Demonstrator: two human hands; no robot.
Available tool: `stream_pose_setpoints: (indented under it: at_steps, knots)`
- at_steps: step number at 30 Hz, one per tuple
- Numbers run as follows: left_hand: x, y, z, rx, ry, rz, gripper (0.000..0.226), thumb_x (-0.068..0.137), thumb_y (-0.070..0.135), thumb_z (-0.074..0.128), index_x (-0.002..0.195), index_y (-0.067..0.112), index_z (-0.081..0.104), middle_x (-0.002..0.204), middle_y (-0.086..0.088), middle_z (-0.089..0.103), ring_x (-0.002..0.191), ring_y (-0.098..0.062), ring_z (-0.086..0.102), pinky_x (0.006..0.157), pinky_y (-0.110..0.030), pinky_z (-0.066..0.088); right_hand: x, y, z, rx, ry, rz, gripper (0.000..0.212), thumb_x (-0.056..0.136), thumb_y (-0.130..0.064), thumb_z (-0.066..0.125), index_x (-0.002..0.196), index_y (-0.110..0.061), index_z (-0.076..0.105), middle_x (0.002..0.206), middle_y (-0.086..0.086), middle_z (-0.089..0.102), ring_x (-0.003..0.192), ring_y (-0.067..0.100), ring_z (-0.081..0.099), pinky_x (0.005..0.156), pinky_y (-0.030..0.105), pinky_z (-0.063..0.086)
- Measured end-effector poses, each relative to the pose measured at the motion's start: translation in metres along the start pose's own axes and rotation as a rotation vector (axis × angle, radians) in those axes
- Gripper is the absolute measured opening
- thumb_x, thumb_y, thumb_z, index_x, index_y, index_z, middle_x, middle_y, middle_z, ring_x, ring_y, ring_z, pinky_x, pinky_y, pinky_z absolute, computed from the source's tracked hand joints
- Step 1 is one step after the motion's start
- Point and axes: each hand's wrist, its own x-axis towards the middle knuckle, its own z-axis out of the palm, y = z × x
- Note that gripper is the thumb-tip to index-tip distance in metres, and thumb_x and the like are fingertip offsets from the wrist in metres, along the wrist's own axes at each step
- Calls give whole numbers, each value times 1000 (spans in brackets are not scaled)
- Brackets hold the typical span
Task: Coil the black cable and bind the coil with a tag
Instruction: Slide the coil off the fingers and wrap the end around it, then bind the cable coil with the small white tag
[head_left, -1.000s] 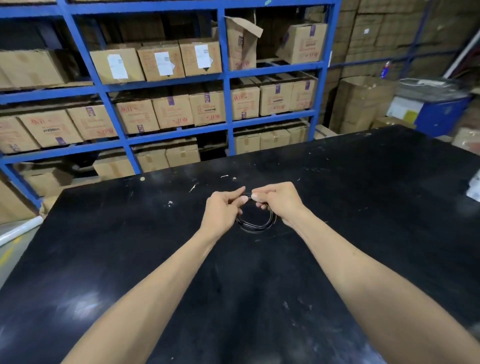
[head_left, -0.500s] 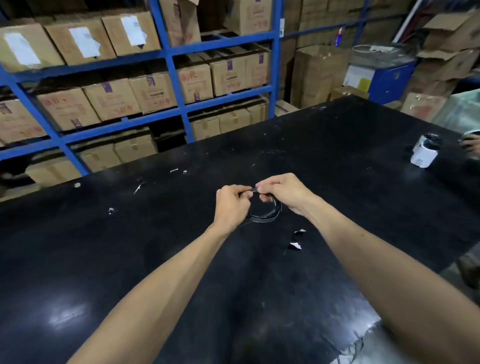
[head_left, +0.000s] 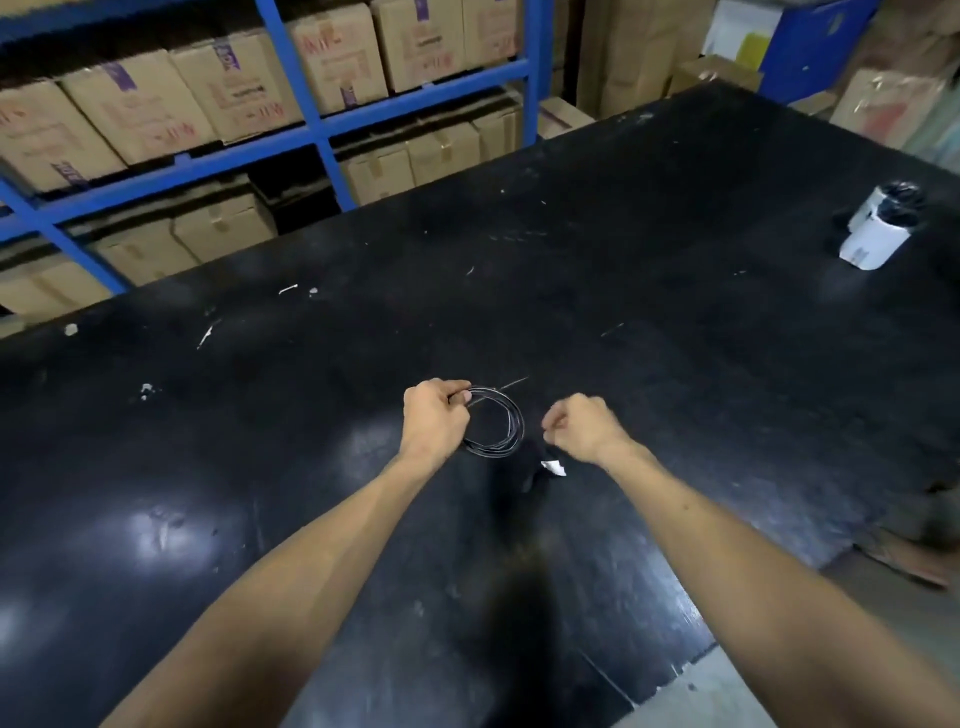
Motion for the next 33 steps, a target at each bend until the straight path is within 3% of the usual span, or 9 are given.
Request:
stream_pose_setpoints:
  at_steps: [4, 6, 9, 11, 14, 17, 20, 24, 33]
  knots:
    - [12, -17, 1, 76, 8, -14, 23, 91, 5, 59, 107, 4, 75, 89, -2, 66, 88, -18, 64, 80, -12, 42, 8, 15, 40, -527, -167, -165, 43, 86, -18, 71, 126, -32, 67, 130, 5, 54, 119, 30, 60, 95, 35, 48]
    - [18, -23, 4, 97, -7, -20, 23, 91, 4, 59, 107, 3, 75, 87, -1, 63, 85, -15, 60, 78, -8, 39, 17, 21, 55, -635, -159, -235, 45, 88, -16, 69, 129, -34, 66, 133, 7, 47, 122, 29, 53, 97, 37, 50]
    - [23, -29, 9, 115, -36, -36, 24, 92, 4, 57, 107, 4, 75, 88, 0, 63, 87, -19, 62, 79, -13, 42, 27, 22, 68, -735, -109, -334, 27, 94, -18, 66, 117, -29, 74, 129, 6, 49, 119, 25, 53, 90, 34, 50]
    - [26, -31, 10, 116, -33, -46, 24, 91, 5, 57, 107, 5, 76, 87, 1, 63, 88, -19, 63, 81, -16, 43, 35, 23, 71, -599, -55, -351, 21, 97, -24, 63, 113, -27, 76, 123, 3, 53, 117, 23, 55, 85, 30, 45]
    - [31, -33, 7, 92, -12, -58, 24, 91, 6, 57, 107, 6, 76, 90, 1, 65, 90, -17, 64, 80, -11, 42, 45, 12, 60, -98, 65, -258, 17, 88, -27, 78, 103, -20, 81, 103, -2, 59, 102, 19, 63, 82, 26, 46]
    - [35, -33, -2, 65, 35, -64, 24, 92, 6, 57, 109, 5, 75, 91, 1, 65, 85, -14, 63, 69, 2, 38, 48, -10, 37, 372, 152, -95, 15, 81, -16, 86, 93, -9, 81, 83, 8, 72, 77, 16, 67, 65, 12, 49]
    - [35, -28, -16, 58, 101, -55, 26, 93, 5, 55, 112, 2, 72, 93, -2, 65, 72, -7, 60, 62, 4, 38, 36, -35, 11, 674, 186, -26, 9, 83, 0, 80, 90, -3, 75, 81, 21, 76, 62, 21, 70, 60, 19, 60]
    - [28, -21, -31, 44, 180, -31, 28, 93, 9, 54, 115, 2, 70, 97, -10, 70, 86, -22, 68, 75, -16, 45, 14, -73, -2, 711, 159, -105, 19, 84, 2, 73, 90, -15, 71, 95, 21, 76, 68, 25, 80, 78, 41, 65]
    - [2, -3, -78, 6, 320, 82, 28, 95, 10, 52, 115, -2, 69, 104, -16, 70, 94, -31, 68, 85, -37, 54, -56, -146, 14, 901, 272, -127, 8, 80, -1, 72, 84, -5, 77, 69, 10, 78, 64, 21, 79, 71, 33, 65]
